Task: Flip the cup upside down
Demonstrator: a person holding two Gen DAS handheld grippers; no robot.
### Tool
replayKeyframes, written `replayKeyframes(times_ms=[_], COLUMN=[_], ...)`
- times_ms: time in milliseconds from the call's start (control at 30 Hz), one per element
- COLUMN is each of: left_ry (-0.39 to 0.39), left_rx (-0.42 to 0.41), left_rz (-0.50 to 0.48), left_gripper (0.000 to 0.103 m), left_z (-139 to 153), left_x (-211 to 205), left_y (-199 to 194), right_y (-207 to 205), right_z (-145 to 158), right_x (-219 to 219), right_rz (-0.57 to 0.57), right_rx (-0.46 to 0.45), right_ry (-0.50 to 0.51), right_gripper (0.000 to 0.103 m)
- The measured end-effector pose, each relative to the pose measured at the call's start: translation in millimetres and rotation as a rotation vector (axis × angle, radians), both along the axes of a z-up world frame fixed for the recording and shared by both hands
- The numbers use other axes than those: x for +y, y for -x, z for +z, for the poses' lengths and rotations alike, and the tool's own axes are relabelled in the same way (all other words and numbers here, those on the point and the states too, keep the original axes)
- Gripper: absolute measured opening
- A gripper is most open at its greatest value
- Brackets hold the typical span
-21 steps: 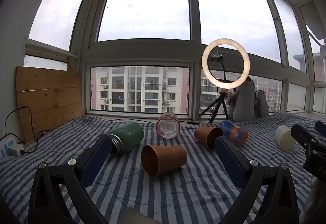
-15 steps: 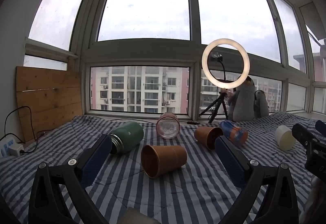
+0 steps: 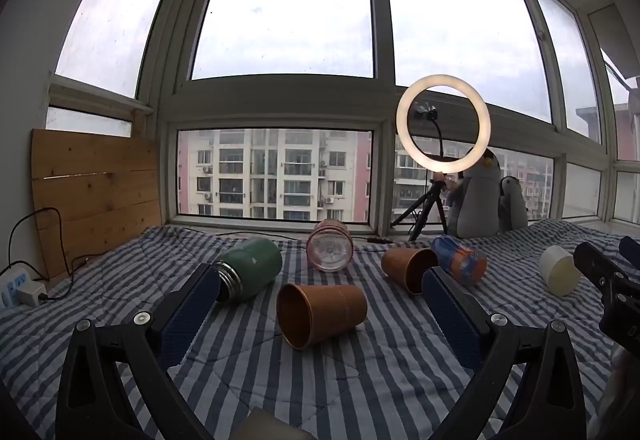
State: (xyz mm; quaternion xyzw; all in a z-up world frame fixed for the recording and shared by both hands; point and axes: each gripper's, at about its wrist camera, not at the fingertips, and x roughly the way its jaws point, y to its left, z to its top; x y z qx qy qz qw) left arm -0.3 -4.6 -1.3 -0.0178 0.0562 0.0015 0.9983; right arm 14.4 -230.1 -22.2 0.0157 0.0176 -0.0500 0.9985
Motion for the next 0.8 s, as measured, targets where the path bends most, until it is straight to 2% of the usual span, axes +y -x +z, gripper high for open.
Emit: replayKeyframes(times_ms=[800], left_ry=[0.001], left_rx=[0.003], left_rz=[0.0], left_gripper=[0.103], left_z=[-0.3], left_x=[0.1], left_y=[-0.5], right_y=[0.9], right_z=[-0.2], right_x=[0.4], right_rz=[0.001], right_rx=[0.002], right_ry=[-0.001], right_gripper=[0.099])
